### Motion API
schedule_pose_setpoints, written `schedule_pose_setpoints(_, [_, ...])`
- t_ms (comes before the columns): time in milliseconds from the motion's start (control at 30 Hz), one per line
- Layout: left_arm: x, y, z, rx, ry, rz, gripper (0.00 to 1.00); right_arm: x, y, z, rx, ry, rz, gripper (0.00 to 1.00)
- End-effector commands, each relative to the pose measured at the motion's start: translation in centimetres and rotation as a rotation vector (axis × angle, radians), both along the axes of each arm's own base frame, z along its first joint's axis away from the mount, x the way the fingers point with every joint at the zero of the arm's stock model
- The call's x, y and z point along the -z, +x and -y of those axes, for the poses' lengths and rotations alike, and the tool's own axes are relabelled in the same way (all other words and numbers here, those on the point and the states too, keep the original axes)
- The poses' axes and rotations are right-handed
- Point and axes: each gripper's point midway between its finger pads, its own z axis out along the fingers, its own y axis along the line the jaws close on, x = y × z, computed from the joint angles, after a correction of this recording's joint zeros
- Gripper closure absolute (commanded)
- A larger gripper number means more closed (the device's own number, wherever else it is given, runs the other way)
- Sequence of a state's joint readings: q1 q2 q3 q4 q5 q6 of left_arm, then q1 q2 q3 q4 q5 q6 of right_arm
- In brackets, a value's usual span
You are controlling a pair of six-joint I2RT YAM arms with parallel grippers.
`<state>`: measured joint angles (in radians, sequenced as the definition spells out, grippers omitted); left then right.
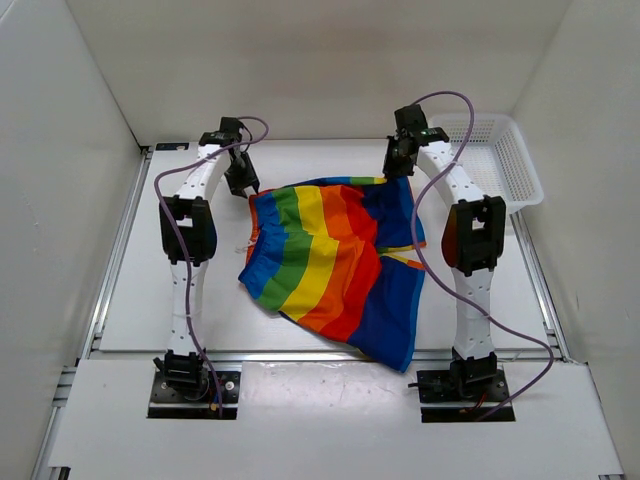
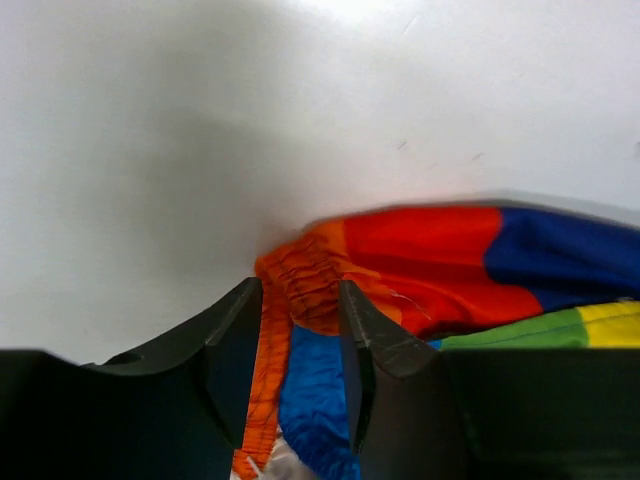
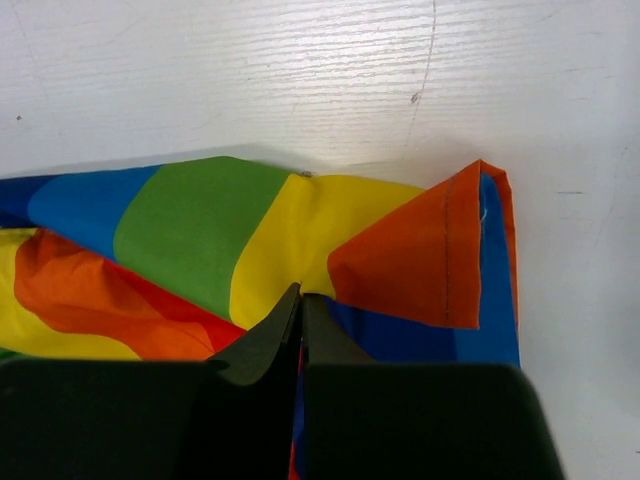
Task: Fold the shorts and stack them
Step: Flatten the shorts out, then fold the shorts
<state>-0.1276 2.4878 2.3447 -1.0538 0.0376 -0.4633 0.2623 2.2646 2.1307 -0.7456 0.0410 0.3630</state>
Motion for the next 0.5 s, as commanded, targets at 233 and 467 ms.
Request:
schedule_pose_setpoints(233, [-4.4,-4.7,1.6,-0.047,-0.127,-0.005,0.88,-3.8,-0.2,0.1,-0.005,0.052,0.069,0.99])
schedule_pose_setpoints(467, [-5.4,-6.0,0.6,-0.148,-0.080,0.013,0.13,-3.7,-1.0,0.1,-0.012,0.057,0.054,0.99])
